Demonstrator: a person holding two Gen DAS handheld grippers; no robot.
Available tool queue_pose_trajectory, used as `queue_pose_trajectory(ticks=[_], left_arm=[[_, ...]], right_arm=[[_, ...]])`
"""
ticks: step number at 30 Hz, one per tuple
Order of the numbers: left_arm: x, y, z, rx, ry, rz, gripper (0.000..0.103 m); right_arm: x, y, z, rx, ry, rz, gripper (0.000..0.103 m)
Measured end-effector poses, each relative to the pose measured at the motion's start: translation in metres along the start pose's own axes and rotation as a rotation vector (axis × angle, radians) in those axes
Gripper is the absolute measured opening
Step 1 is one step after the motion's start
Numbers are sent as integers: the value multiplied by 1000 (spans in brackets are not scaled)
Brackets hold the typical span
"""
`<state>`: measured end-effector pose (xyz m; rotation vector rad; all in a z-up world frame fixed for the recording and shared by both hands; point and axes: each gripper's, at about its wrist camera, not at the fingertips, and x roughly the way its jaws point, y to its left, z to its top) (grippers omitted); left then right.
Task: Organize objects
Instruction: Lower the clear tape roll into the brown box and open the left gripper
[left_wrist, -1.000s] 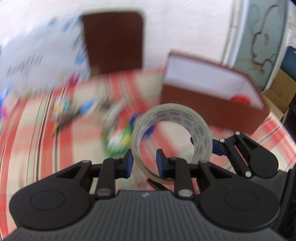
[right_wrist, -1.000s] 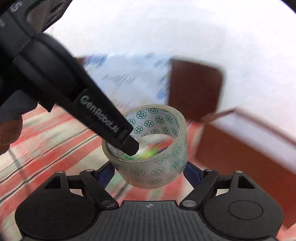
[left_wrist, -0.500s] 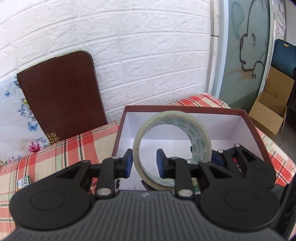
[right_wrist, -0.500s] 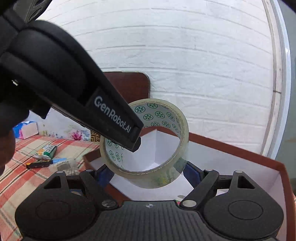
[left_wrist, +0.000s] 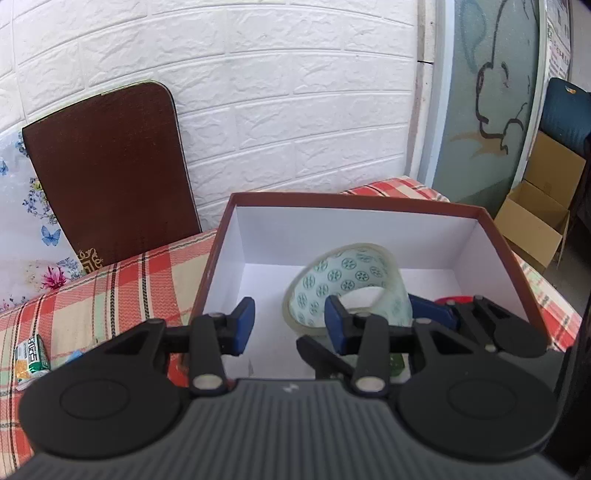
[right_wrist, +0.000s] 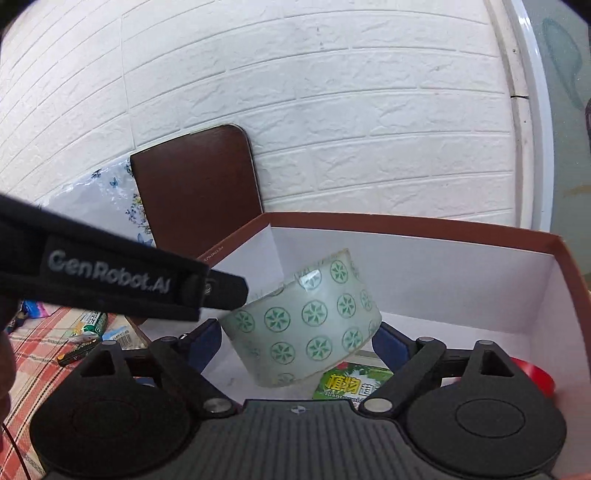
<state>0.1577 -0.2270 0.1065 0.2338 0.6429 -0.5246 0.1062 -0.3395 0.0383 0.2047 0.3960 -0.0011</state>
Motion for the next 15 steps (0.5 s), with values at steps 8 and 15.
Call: queue_pose_trajectory(ticks=[8, 15], left_arm=[[-43, -1, -27, -19, -8, -38, 45], [-73, 17, -81, -71, 39, -20, 46]], right_arm=[[-41, 7, -11, -1, -60, -99, 89], [-91, 44, -46, -102, -118, -137, 88]])
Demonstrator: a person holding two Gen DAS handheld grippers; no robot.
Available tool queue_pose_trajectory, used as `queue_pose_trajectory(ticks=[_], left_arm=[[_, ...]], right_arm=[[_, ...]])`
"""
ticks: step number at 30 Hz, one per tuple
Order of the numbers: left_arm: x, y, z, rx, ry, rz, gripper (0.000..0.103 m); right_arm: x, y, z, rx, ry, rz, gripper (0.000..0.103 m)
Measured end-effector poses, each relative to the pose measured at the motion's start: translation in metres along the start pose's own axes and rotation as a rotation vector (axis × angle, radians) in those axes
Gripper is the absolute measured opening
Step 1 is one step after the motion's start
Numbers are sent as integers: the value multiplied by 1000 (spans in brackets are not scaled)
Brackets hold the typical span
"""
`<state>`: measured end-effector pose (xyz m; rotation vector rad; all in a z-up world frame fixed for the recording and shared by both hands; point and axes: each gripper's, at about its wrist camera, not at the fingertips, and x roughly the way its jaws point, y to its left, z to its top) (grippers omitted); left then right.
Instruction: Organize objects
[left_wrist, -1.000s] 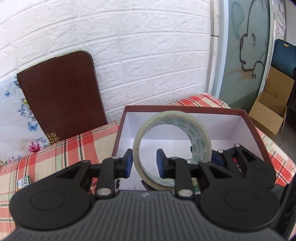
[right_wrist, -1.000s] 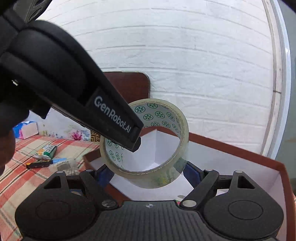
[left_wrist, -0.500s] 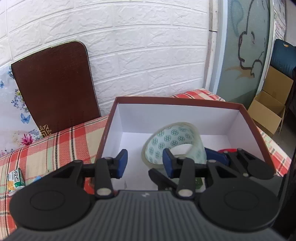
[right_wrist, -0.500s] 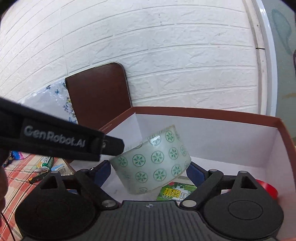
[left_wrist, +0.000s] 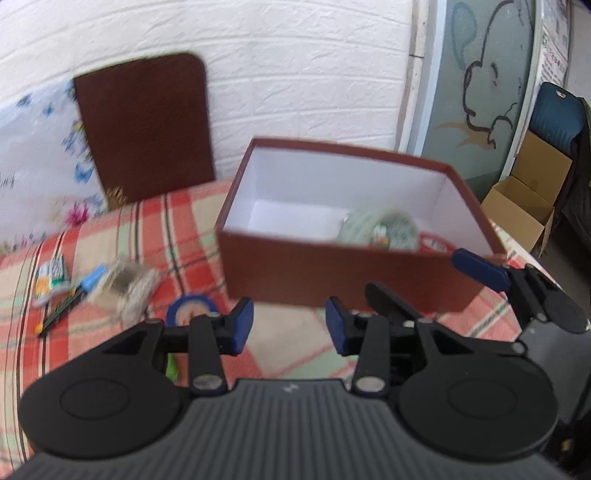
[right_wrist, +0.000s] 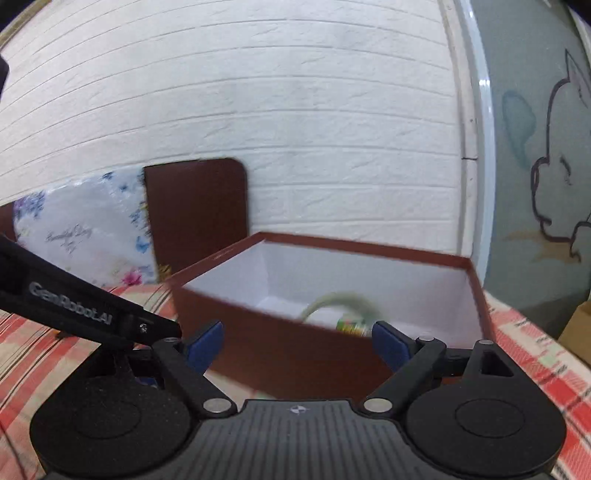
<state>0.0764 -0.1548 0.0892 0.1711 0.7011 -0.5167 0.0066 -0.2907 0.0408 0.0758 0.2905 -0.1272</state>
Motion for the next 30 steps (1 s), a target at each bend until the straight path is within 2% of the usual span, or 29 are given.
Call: queue_pose_trajectory(ticks=[4, 9, 11, 12, 14, 15, 18, 20, 26, 30], left_arm=[[-3, 27, -37, -49, 51, 67, 46], [-3, 84, -94, -161, 107, 208, 46], [-2, 108, -117, -219, 138, 266, 46], [-7, 116, -126, -232, 97, 261, 48], [-13, 124, -138, -215, 56, 303, 55], [-14, 127, -143, -207, 38, 320, 63], [-17, 132, -157, -186, -30, 337, 72], [-19, 132, -165, -179, -72, 337, 74], [-20, 137, -166, -214, -101, 298, 75], [-15, 134, -164, -194, -95, 297, 83]], right_arm=[[-4, 20, -21, 1, 98, 74, 85], [6, 46, -47, 15, 243, 210, 78], [14, 56, -62, -17, 316, 217, 74], [11, 62, -62, -57, 303, 204, 74], [14, 69, -59, -85, 311, 222, 74], [16, 71, -59, -97, 322, 220, 74], [25, 80, -52, -113, 319, 241, 71], [33, 89, -44, -117, 299, 273, 71], [74, 130, -20, -108, 280, 370, 71], [109, 158, -13, -97, 339, 403, 72]])
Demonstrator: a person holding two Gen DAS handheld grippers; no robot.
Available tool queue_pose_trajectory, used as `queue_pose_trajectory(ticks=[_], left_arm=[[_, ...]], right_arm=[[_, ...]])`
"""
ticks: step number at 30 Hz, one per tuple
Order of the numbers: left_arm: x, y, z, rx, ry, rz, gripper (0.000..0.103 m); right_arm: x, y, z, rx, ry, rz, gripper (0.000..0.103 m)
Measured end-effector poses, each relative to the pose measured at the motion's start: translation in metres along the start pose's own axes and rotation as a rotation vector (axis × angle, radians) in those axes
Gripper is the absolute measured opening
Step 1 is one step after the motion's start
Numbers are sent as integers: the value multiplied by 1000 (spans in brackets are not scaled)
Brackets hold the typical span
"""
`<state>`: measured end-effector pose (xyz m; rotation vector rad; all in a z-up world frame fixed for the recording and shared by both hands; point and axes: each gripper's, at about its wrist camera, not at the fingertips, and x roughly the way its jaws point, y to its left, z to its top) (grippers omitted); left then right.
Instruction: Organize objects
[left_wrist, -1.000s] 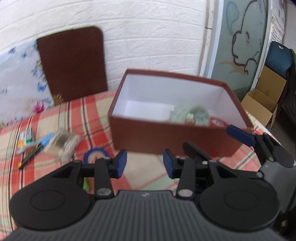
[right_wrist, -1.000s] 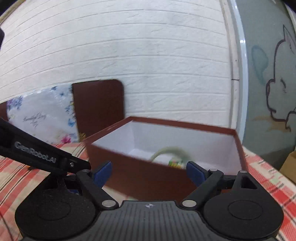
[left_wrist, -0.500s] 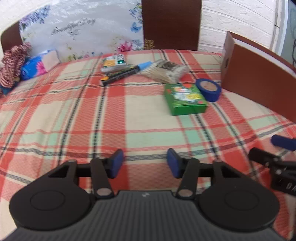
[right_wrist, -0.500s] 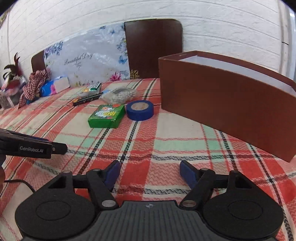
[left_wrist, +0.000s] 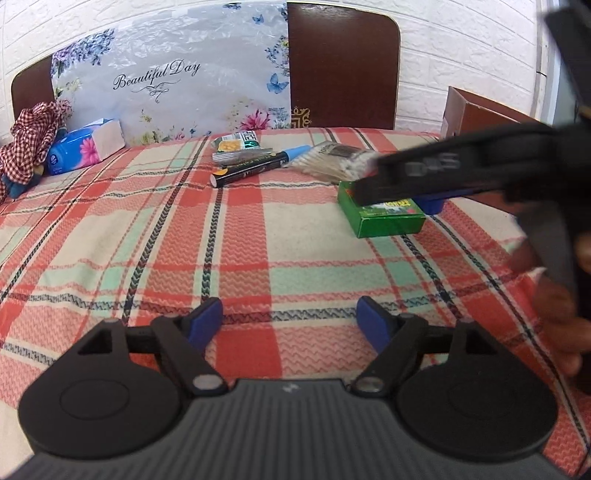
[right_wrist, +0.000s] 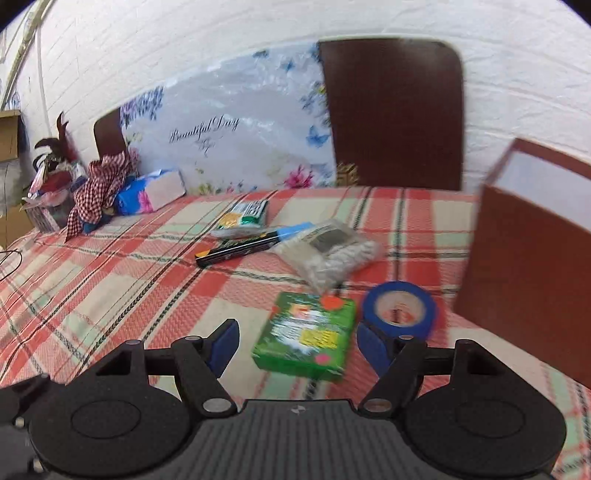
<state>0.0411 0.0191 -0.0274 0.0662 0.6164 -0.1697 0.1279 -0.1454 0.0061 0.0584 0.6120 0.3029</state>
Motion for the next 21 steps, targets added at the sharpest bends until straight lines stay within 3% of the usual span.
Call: queue_pose_trajectory(ticks=[3, 6, 19, 21], left_arm=[[0, 2, 0, -9, 0, -10, 84], [1, 1, 0, -8, 3, -18, 86], [-1, -5, 0, 23, 3, 7, 87], [-2, -6, -1, 30, 4, 15, 87]], right_arm=[[30, 4, -8, -54, 79, -71, 65], [19, 2, -15, -54, 37, -76, 60], [-116, -40, -97, 2, -16, -155, 60], [-124, -45, -100, 32, -27, -146, 72]])
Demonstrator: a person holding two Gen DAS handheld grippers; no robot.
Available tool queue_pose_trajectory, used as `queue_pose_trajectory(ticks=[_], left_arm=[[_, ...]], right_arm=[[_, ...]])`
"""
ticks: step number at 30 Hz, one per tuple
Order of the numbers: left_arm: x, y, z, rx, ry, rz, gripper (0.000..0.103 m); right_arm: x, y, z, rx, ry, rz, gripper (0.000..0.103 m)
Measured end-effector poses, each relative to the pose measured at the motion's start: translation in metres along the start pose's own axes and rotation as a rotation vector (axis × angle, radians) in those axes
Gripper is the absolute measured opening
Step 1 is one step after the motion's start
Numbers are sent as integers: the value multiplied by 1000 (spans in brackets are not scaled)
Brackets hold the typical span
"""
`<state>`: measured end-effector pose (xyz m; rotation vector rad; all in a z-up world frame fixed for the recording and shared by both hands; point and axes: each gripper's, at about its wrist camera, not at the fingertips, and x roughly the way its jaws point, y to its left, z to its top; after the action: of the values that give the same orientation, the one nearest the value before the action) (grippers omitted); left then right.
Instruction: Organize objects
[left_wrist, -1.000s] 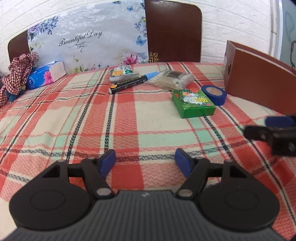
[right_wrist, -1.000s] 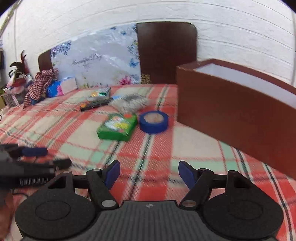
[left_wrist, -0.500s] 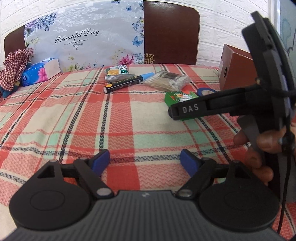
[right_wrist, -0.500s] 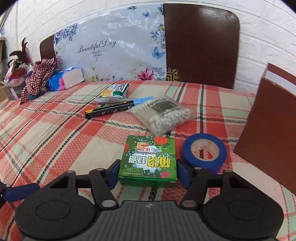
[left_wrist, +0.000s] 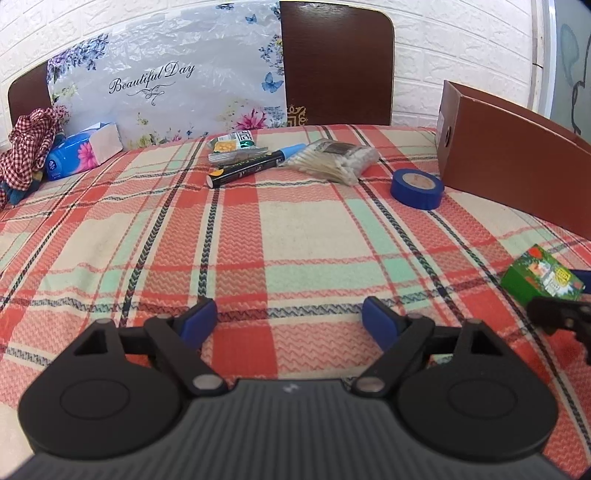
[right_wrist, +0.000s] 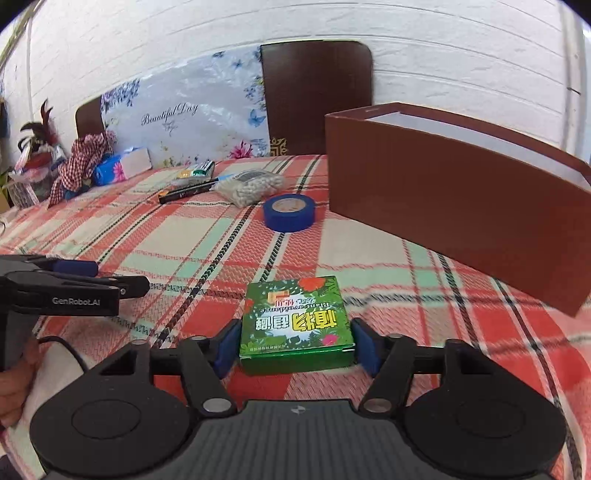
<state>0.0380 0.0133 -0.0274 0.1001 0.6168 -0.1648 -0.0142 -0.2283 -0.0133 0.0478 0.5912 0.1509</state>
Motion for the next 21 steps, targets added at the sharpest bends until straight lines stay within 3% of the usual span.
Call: queue_pose_trajectory(ticks=[9, 14, 17, 21], left_arm=[[-6, -2, -2, 12, 21, 34, 90], [-7, -6, 11, -2, 109, 59, 88], [-13, -12, 21, -63, 171, -26, 78], [-27, -44, 33, -65, 179, -202, 73]], right_arm=[[-9, -2, -10, -16, -4, 0, 78], [-23, -8, -16, -37, -10, 6, 79], [-28, -17, -17, -35, -3, 15, 79], [-29, -20, -14, -39, 12, 46, 79]])
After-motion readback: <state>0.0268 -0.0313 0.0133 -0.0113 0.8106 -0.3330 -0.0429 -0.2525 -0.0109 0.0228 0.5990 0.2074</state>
